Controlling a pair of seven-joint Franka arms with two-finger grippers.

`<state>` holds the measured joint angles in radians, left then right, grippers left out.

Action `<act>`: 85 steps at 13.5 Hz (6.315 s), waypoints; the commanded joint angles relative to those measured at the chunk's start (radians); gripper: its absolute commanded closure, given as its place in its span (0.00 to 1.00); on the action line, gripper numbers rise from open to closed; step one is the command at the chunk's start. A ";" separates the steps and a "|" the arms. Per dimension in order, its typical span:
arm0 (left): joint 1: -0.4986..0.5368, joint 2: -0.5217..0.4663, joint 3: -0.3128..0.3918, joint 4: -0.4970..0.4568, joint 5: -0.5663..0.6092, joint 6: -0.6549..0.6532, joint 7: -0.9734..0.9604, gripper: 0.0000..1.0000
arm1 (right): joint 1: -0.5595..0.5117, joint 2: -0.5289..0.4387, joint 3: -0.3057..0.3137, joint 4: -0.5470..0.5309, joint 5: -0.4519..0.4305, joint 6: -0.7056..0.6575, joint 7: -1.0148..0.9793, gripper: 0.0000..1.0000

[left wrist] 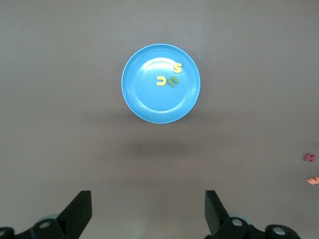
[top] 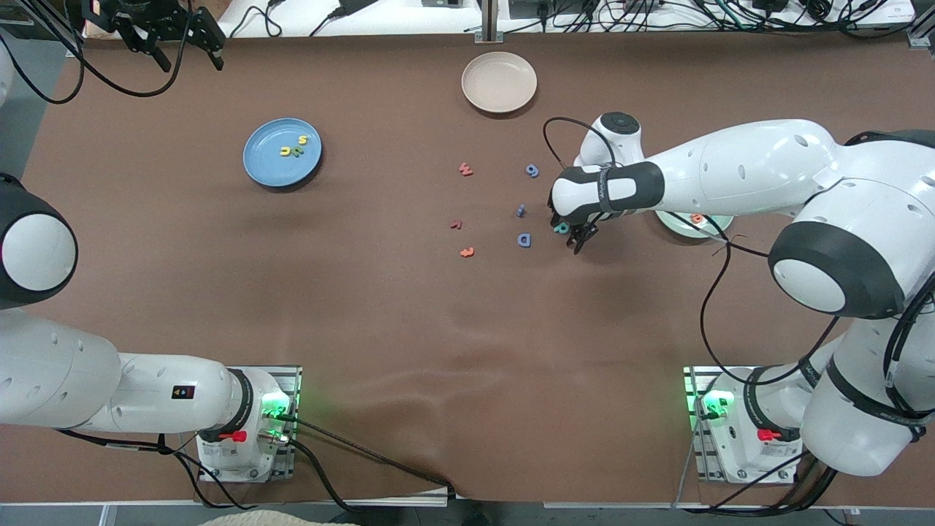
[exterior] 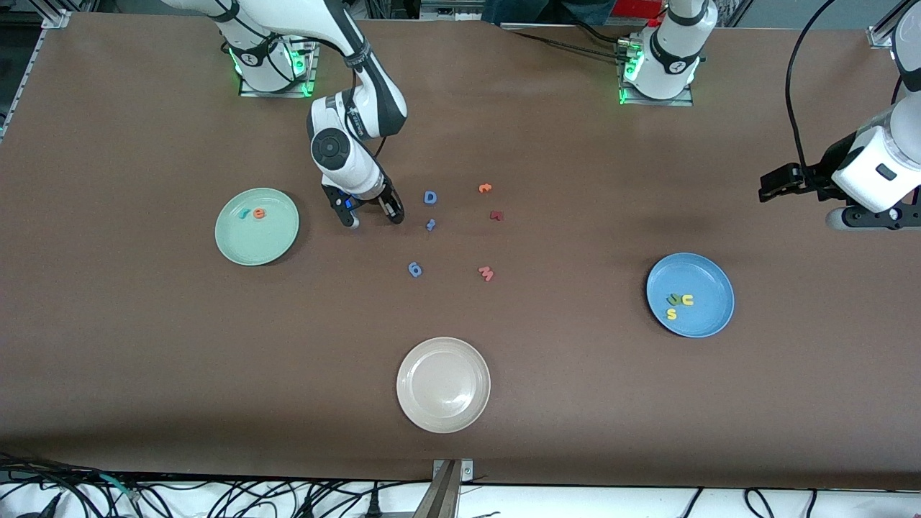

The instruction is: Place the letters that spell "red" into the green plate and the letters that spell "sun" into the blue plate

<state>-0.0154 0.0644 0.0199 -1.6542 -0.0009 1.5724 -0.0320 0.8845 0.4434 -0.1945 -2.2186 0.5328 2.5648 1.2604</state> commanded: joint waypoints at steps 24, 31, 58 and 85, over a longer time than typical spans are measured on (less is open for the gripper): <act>-0.017 0.066 0.008 0.093 0.005 -0.020 0.015 0.00 | -0.004 -0.108 -0.568 0.086 -0.119 -0.627 -0.798 0.81; -0.005 0.066 0.011 0.094 -0.007 -0.020 0.014 0.00 | -0.048 0.020 -0.562 0.023 -0.032 -0.463 -0.941 0.80; -0.014 0.066 0.009 0.094 -0.008 -0.020 0.026 0.00 | -0.061 -0.029 -0.858 0.729 -0.143 -1.114 -1.207 0.00; -0.011 0.066 0.009 0.094 -0.010 -0.020 0.027 0.00 | -0.914 -0.166 0.135 0.817 -0.476 -1.042 -1.286 0.05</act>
<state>-0.0270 0.1166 0.0261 -1.5911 -0.0007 1.5718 -0.0284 0.0054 0.2931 -0.0979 -1.3770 0.0762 1.4925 -0.0138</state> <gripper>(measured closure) 0.000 0.044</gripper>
